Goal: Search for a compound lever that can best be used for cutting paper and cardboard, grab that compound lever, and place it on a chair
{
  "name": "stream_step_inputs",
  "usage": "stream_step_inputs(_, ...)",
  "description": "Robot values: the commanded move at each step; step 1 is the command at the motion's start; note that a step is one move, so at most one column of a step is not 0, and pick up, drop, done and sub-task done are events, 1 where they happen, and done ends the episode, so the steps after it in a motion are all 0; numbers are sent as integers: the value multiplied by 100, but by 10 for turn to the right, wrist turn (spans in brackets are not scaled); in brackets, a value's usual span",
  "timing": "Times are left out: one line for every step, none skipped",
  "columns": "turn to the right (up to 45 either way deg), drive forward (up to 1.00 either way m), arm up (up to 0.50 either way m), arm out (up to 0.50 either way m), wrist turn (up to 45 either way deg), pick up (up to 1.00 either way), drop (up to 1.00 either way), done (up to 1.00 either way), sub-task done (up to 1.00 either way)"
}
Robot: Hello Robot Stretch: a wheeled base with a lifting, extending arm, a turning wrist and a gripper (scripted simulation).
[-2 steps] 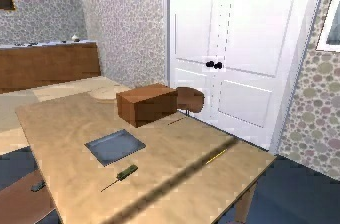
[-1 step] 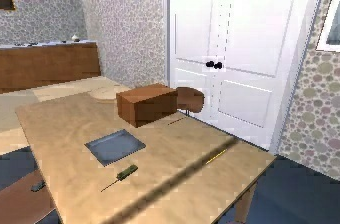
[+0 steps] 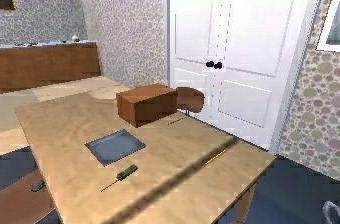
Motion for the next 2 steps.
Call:
stream_step_inputs(0, 0, -22, 0, 0, 0, 0, 0, 0)
stream_step_inputs(0, 0, -50, 0, 0, 0, 0, 0, 0)
